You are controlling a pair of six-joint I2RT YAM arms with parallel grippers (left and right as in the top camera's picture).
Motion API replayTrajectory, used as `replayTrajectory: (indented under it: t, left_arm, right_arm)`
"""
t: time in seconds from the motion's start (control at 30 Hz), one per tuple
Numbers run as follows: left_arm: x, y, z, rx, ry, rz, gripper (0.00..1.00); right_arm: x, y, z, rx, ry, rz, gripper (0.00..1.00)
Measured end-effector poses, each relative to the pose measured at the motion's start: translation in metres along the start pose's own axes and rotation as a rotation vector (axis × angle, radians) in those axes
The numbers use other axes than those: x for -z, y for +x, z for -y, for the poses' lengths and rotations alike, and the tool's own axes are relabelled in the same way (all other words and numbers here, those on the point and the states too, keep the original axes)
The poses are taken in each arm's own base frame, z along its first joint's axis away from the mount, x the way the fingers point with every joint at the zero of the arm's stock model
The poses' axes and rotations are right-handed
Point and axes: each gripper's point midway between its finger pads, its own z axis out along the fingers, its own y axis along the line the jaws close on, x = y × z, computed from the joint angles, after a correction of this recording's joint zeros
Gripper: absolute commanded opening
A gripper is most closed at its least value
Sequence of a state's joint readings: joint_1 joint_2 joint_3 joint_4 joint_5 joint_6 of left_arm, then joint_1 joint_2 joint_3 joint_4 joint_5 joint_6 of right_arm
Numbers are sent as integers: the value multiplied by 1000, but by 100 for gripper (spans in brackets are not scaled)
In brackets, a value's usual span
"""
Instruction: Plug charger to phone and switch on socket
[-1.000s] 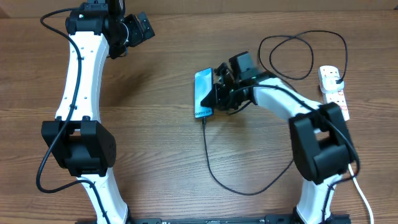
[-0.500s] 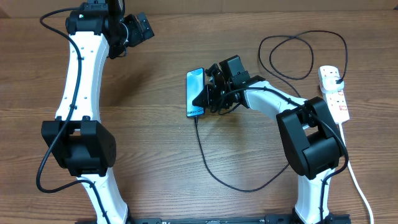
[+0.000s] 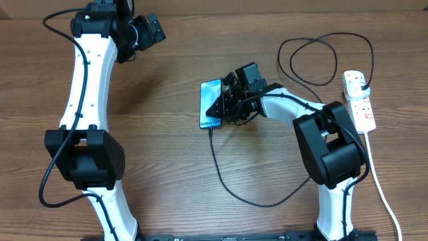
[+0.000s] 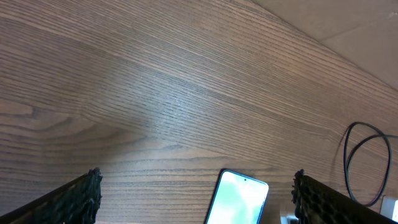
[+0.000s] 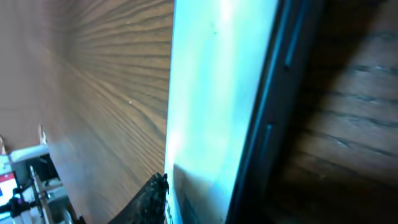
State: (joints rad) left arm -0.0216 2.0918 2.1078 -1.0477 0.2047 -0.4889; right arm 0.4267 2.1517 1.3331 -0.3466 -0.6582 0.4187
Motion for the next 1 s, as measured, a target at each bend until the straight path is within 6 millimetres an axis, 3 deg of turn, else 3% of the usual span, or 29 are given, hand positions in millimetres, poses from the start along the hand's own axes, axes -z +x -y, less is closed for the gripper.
replayTrajectory:
  t: [0.2, 0.5, 0.63, 0.73, 0.83, 0.9, 0.93, 0.97, 1.0]
  left_arm:
    - [0, 0, 0, 0, 0, 0, 100]
    - [0, 0, 0, 0, 0, 0, 100]
    - [0, 0, 0, 0, 0, 1, 100]
    - [0, 0, 0, 0, 0, 0, 100]
    - [0, 0, 0, 0, 0, 0, 100]
    - [0, 0, 0, 0, 0, 1, 100]
    - [0, 0, 0, 0, 0, 0, 100]
    - [0, 0, 0, 0, 0, -1, 100]
    - [0, 0, 0, 0, 0, 1, 100]
  right_arm:
    - [4, 2, 2, -23, 32, -18, 52]
    - [28, -7, 23, -83, 280, -13, 53]
    - [50, -12, 29, -78, 387, -38, 55]
    - [83, -30, 22, -65, 471, -22, 61]
    - [121, -53, 19, -70, 544, 36, 73]
    - [154, -71, 20, -77, 589, 92, 78]
    - [185, -84, 26, -104, 629, 145, 81]
    - [192, -87, 28, -112, 636, 159, 83]
    - [212, -94, 36, -133, 662, 192, 86]
